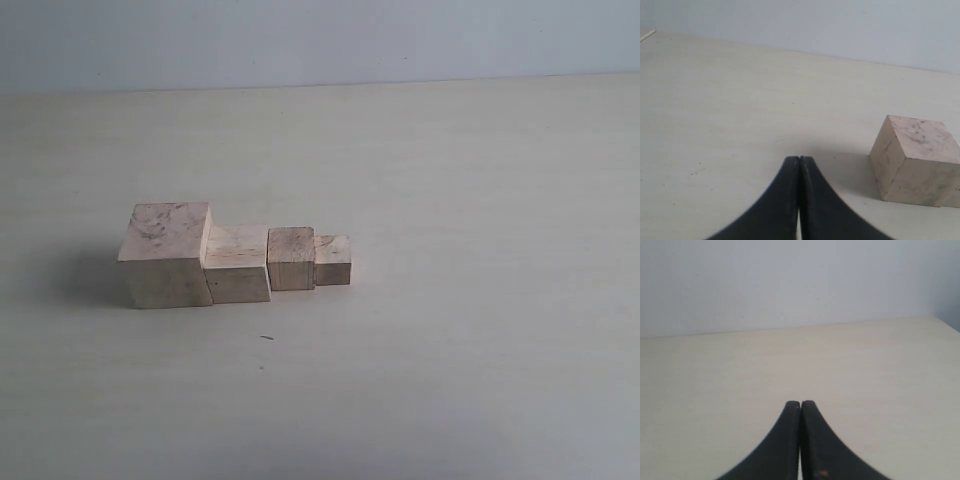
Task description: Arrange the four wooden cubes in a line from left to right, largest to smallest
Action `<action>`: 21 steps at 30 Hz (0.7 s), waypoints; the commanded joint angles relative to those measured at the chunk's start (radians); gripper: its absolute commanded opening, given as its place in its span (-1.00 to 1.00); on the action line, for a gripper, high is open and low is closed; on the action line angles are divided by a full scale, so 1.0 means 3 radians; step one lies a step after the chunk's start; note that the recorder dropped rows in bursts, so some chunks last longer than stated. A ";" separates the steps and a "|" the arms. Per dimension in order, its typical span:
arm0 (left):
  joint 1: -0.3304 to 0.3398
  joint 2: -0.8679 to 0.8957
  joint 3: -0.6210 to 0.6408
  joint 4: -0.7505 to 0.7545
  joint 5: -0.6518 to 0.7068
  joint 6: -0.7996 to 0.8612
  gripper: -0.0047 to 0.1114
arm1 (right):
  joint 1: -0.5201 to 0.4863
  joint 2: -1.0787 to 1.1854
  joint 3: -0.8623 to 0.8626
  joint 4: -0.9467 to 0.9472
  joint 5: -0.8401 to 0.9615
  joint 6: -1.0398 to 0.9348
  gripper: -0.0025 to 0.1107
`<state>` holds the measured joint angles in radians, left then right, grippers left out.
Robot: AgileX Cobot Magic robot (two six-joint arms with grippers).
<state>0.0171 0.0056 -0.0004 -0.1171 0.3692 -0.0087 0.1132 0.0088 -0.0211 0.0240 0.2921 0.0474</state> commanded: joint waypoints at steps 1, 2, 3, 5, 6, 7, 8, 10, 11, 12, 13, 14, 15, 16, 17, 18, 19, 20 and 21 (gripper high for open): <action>-0.0021 -0.0019 0.0001 0.0005 -0.0031 0.0010 -0.92 | -0.0244 -0.0029 0.0013 -0.0025 0.0204 0.0003 -0.96; -0.0021 -0.0019 0.0001 0.0005 -0.0031 0.0010 -0.92 | -0.0289 -0.0029 0.0013 -0.0025 0.0237 0.0003 -0.96; -0.0021 -0.0019 0.0001 0.0005 -0.0031 0.0010 -0.92 | -0.0289 -0.0029 0.0013 -0.0025 0.0237 -0.0010 -0.96; -0.0021 -0.0019 0.0001 0.0005 -0.0031 0.0010 -0.92 | -0.0289 -0.0029 0.0013 -0.0025 0.0237 -0.0010 -0.96; -0.0021 -0.0019 0.0001 0.0005 -0.0031 0.0010 -0.92 | -0.0289 -0.0029 0.0013 -0.0025 0.0237 -0.0010 -0.96; -0.0021 -0.0019 0.0001 0.0005 -0.0031 0.0010 -0.92 | -0.0289 -0.0029 0.0013 -0.0017 0.0237 -0.0009 -0.96; -0.0021 -0.0019 0.0001 0.0005 -0.0031 0.0010 -0.92 | -0.0289 -0.0029 0.0013 0.0011 0.0237 -0.0009 -0.96; -0.0021 -0.0019 0.0001 0.0005 -0.0031 0.0010 -0.92 | -0.0289 -0.0029 0.0013 0.0011 0.0237 -0.0002 -0.96; -0.0021 -0.0019 0.0001 0.0005 -0.0031 0.0010 -0.92 | -0.0289 -0.0029 0.0013 0.0011 0.0237 -0.0002 -0.96; -0.0021 -0.0019 0.0001 0.0005 -0.0031 0.0010 -0.92 | -0.0289 -0.0029 0.0013 0.0011 0.0237 -0.0002 -0.96; -0.0021 -0.0019 0.0001 0.0005 -0.0031 0.0010 -0.92 | -0.0289 -0.0029 0.0013 0.0011 0.0237 -0.0002 -0.96; -0.0021 -0.0019 0.0001 0.0005 -0.0031 0.0010 -0.92 | -0.0289 -0.0029 0.0013 0.0011 0.0237 -0.0002 -0.96; -0.0021 -0.0019 0.0001 0.0005 -0.0031 0.0010 -0.92 | -0.0289 -0.0029 0.0013 0.0011 0.0237 0.0010 -0.96; -0.0021 -0.0019 0.0001 0.0005 -0.0031 0.0010 -0.92 | -0.0289 -0.0029 0.0013 0.0011 0.0237 0.0017 -0.96; -0.0021 -0.0019 0.0001 0.0005 -0.0031 0.0010 -0.92 | -0.0289 -0.0029 0.0013 0.0011 0.0237 0.0017 -0.96; -0.0021 -0.0019 0.0001 0.0005 -0.0031 0.0010 -0.92 | -0.0289 -0.0029 0.0013 0.0011 0.0237 0.0017 -0.96; -0.0021 -0.0019 0.0001 0.0005 -0.0031 0.0010 -0.92 | -0.0289 -0.0029 0.0013 0.0011 0.0237 0.0017 -0.96; -0.0021 -0.0019 0.0001 0.0005 -0.0031 0.0010 -0.92 | -0.0289 -0.0029 0.0013 0.0011 0.0237 0.0017 -0.96; -0.0021 -0.0019 0.0001 0.0005 -0.0031 0.0010 -0.92 | -0.0289 -0.0029 0.0013 0.0011 0.0237 0.0017 -0.96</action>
<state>0.0171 0.0056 -0.0004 -0.1171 0.3692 -0.0087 0.0330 0.0061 -0.0196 0.0267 0.3638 0.0493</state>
